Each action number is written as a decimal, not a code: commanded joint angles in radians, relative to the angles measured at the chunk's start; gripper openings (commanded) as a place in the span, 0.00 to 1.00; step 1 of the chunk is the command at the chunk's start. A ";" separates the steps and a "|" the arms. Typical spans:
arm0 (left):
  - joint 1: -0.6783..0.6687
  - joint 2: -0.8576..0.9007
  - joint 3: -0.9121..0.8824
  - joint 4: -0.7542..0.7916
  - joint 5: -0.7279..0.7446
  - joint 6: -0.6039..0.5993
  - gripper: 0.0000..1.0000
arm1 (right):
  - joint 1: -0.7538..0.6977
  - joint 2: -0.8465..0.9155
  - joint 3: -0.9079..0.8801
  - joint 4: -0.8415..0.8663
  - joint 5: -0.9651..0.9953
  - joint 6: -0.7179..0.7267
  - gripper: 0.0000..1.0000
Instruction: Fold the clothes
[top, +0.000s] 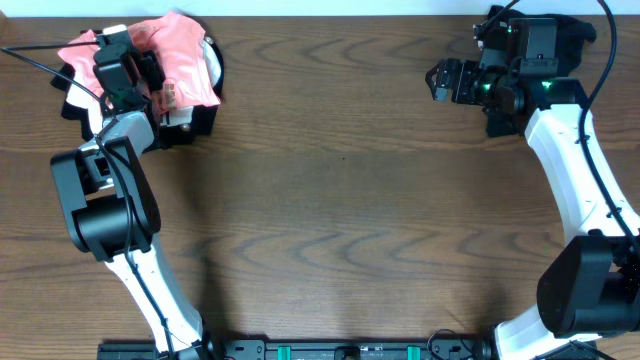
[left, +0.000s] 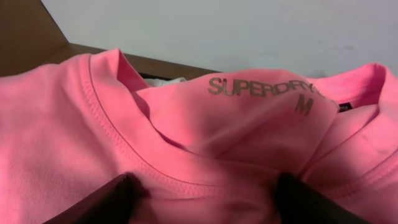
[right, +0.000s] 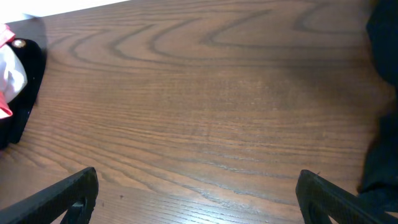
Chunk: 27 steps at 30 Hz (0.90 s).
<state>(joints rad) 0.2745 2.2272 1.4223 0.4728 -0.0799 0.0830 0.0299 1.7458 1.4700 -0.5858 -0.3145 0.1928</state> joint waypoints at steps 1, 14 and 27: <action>0.037 -0.039 -0.031 -0.010 -0.044 0.021 0.74 | 0.011 0.008 -0.010 -0.001 0.004 -0.015 0.99; 0.048 -0.147 -0.030 0.060 -0.044 0.048 0.75 | 0.011 0.008 -0.011 -0.001 0.004 -0.015 0.99; 0.057 0.051 -0.031 0.028 -0.068 0.047 0.76 | 0.011 0.008 -0.011 -0.002 0.004 -0.015 0.99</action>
<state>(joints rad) 0.3202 2.2326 1.4025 0.5426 -0.1120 0.1040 0.0299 1.7458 1.4696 -0.5861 -0.3145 0.1928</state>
